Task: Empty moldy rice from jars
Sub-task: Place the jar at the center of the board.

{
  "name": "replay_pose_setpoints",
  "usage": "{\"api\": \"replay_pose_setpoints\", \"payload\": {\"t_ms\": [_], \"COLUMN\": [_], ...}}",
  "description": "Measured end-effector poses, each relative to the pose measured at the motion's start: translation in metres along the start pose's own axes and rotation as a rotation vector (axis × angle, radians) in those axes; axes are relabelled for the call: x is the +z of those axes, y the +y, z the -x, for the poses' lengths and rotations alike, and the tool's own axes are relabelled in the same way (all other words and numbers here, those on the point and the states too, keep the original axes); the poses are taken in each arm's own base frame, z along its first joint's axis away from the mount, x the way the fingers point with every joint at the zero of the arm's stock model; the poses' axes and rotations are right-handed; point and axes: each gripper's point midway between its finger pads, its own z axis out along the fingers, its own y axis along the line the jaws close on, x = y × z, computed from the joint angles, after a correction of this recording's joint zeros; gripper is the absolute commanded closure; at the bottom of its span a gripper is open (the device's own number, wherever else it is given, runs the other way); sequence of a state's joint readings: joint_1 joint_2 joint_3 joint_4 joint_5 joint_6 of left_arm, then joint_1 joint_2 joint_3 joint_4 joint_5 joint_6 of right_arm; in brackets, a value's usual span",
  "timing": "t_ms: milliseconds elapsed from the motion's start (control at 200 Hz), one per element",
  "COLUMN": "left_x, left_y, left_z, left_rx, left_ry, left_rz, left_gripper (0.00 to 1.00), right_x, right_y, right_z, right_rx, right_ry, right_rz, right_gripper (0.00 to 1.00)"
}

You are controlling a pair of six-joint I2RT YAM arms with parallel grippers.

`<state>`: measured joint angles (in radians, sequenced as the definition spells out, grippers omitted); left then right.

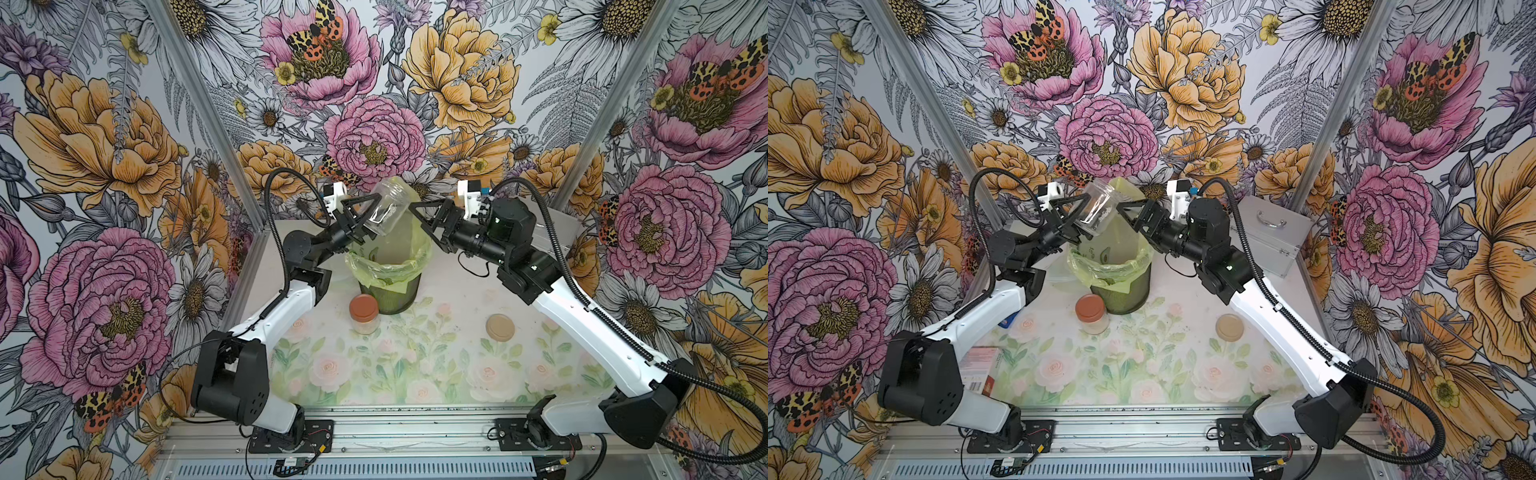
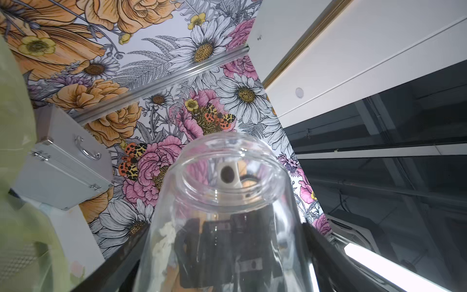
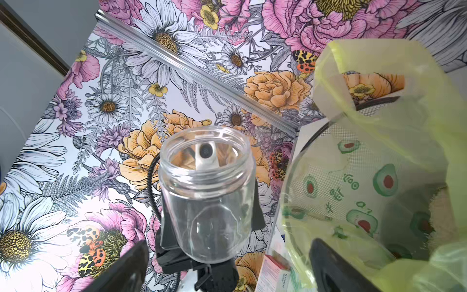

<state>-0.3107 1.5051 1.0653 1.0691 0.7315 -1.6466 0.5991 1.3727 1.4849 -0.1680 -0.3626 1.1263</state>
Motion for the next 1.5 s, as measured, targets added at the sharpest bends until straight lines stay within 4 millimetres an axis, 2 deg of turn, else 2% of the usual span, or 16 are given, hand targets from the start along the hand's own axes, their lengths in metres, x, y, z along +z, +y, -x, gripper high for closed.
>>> {"api": "replay_pose_setpoints", "payload": {"t_ms": [145, 320, 620, 861, 966, 1501], "left_x": [0.01, 0.02, 0.03, 0.033, 0.032, 0.025], "left_y": [-0.001, -0.008, -0.007, -0.003, -0.009, -0.005], "left_z": [-0.016, -0.037, -0.054, -0.055, -0.052, -0.052], "left_rx": [-0.017, -0.029, -0.024, 0.006, 0.02, 0.019], "left_ry": [0.04, 0.085, 0.101, 0.073, 0.055, 0.028], "left_rz": [-0.076, -0.116, -0.096, -0.045, -0.056, -0.06], "left_gripper": [1.0, 1.0, 1.0, 1.0, 1.0, 1.0], "right_x": [0.0, 0.004, 0.017, 0.024, 0.027, 0.031], "right_y": [0.01, 0.012, 0.012, 0.015, 0.021, 0.016], "right_z": [0.002, 0.004, 0.006, 0.012, 0.014, 0.013], "right_rx": [-0.013, -0.034, -0.078, -0.108, -0.115, -0.126], "right_ry": [-0.011, -0.023, -0.043, -0.072, -0.077, -0.084], "right_rz": [0.024, 0.023, 0.015, 0.007, 0.021, 0.002], "right_gripper": [0.0, 0.0, 0.01, 0.13, 0.13, 0.53]}}
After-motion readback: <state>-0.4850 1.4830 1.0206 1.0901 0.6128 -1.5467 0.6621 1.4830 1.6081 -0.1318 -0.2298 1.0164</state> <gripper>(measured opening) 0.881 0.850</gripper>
